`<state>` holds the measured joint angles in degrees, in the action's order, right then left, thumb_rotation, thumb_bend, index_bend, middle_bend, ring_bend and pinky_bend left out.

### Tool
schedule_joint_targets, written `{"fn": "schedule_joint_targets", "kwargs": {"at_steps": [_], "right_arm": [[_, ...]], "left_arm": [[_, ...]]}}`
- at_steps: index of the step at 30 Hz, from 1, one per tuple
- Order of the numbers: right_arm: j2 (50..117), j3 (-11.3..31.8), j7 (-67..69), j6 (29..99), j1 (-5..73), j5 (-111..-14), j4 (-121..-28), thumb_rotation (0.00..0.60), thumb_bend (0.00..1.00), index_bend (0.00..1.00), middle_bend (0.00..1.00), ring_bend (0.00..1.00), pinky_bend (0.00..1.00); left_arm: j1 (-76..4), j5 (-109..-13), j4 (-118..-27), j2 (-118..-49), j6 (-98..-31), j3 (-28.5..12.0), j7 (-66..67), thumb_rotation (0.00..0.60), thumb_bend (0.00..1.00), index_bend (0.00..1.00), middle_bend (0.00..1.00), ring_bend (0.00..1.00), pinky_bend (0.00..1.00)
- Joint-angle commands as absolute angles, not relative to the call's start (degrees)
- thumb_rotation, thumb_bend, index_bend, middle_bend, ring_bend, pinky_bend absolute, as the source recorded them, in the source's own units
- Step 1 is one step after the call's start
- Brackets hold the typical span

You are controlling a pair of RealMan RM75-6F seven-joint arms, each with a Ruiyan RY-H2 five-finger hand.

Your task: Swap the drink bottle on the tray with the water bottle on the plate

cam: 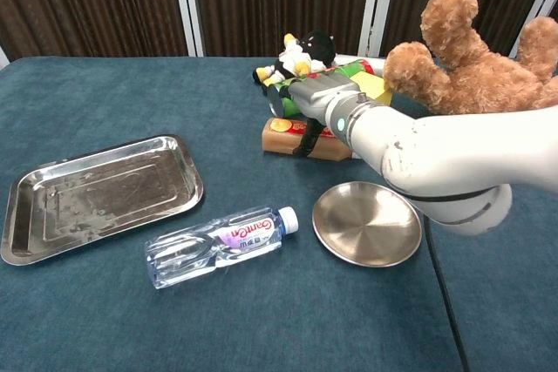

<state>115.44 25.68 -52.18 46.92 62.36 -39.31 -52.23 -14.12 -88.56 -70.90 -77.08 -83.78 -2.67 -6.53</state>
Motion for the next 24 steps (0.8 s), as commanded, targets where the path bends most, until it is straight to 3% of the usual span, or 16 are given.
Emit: {"fn": "schedule_joint_targets", "kwargs": {"at_steps": [1, 5, 9, 13, 20, 24], "right_arm": [[115.73, 24.89, -51.30, 45.77, 62.84, -37.95, -51.20, 0.600, 0.38, 0.00, 0.06, 0.00, 0.08], [115.09, 23.85, -50.35, 45.73, 62.34, -37.54, -51.57, 0.600, 0.38, 0.00, 0.07, 0.00, 0.08], [115.04, 23.09, -49.45, 46.30, 62.18, -37.52, -51.32, 0.600, 0.38, 0.09, 0.16, 0.03, 0.15], [115.60, 22.59, -49.27, 46.49, 62.20, -36.48, -50.07, 0.600, 0.38, 0.27, 0.31, 0.18, 0.34], [117.10, 22.43, -48.09, 45.79, 63.09, -36.07, -47.54, 0.600, 0.38, 0.36, 0.37, 0.26, 0.41], [117.83, 22.21, -46.66, 46.66, 63.44, -37.69, -46.42, 0.600, 0.38, 0.50, 0.48, 0.42, 0.57]], "left_arm": [[-14.03, -88.64, -70.91, -77.01, -84.04, -2.74, -6.59, 0.600, 0.36, 0.00, 0.04, 0.00, 0.07], [-14.01, -88.69, -70.99, -76.85, -83.87, -2.66, -6.94, 0.600, 0.36, 0.00, 0.04, 0.00, 0.07], [-13.93, -88.90, -71.22, -76.75, -84.14, -2.67, -6.84, 0.600, 0.36, 0.00, 0.04, 0.00, 0.07], [-13.87, -89.05, -71.45, -76.59, -84.16, -2.59, -6.89, 0.600, 0.36, 0.00, 0.04, 0.00, 0.07], [-13.90, -88.81, -71.50, -76.46, -83.73, -2.66, -6.94, 0.600, 0.36, 0.00, 0.04, 0.00, 0.07], [-13.93, -88.67, -71.52, -76.40, -83.59, -2.75, -7.04, 0.600, 0.36, 0.00, 0.04, 0.00, 0.07]]}}
